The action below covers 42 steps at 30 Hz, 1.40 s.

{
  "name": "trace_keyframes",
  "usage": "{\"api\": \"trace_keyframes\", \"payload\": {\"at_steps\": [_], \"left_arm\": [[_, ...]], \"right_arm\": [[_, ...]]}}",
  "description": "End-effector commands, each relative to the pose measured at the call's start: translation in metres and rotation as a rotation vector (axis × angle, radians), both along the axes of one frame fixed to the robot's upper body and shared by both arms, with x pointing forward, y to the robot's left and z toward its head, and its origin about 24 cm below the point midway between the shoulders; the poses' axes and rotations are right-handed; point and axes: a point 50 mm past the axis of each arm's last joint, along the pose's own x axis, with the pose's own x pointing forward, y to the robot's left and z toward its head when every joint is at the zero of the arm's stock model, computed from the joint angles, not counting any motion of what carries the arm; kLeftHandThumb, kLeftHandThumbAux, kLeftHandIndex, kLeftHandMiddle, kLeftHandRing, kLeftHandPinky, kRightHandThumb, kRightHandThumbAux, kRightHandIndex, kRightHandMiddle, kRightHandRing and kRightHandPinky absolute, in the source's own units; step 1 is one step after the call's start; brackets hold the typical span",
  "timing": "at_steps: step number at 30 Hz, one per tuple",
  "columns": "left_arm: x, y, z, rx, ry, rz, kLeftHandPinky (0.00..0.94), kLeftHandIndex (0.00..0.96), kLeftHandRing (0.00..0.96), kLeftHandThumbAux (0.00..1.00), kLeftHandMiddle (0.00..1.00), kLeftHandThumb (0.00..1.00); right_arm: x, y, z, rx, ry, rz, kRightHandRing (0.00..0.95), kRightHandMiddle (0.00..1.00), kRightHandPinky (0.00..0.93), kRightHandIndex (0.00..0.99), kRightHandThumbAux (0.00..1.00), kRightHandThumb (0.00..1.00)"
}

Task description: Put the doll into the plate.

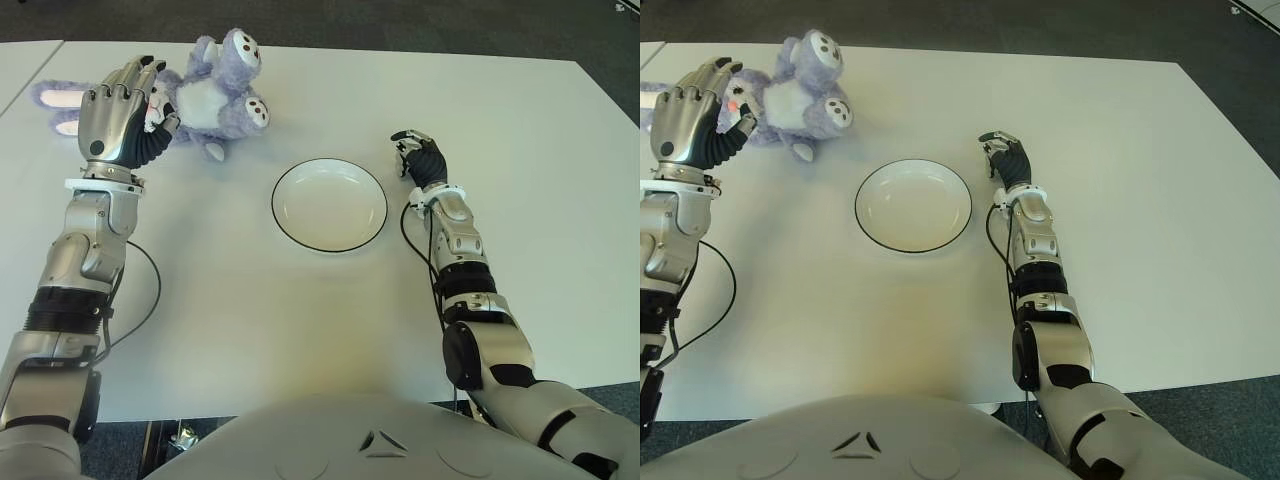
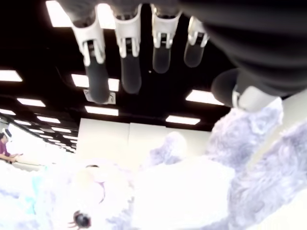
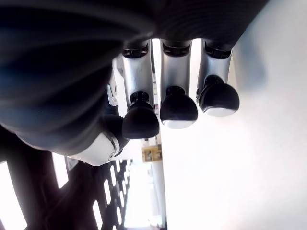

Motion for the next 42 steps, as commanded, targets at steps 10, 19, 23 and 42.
{"api": "trace_keyframes", "payload": {"at_steps": [10, 19, 23, 42], "left_arm": [[0.009, 0.003, 0.003, 0.145, 0.244, -0.015, 0.006, 0.001, 0.003, 0.173, 0.000, 0.493], [0.018, 0.006, 0.004, 0.207, 0.242, 0.021, 0.000, 0.000, 0.000, 0.137, 0.000, 0.468], [0.021, 0.007, 0.004, 0.222, 0.216, 0.040, 0.000, 0.000, 0.000, 0.131, 0.000, 0.462], [0.038, 0.016, -0.005, 0.241, 0.250, 0.070, 0.000, 0.000, 0.000, 0.127, 0.000, 0.499]], "right_arm": [[-0.012, -0.002, -0.035, 0.006, 0.148, -0.001, 0.847, 0.855, 0.845, 0.439, 0.723, 0.697], [-0.012, -0.002, -0.036, 0.005, 0.147, 0.002, 0.850, 0.858, 0.847, 0.439, 0.723, 0.697], [-0.011, -0.002, -0.036, 0.004, 0.148, 0.002, 0.850, 0.857, 0.847, 0.439, 0.723, 0.698], [-0.012, -0.002, -0.037, -0.003, 0.149, 0.014, 0.846, 0.854, 0.842, 0.439, 0.723, 0.698]]}}
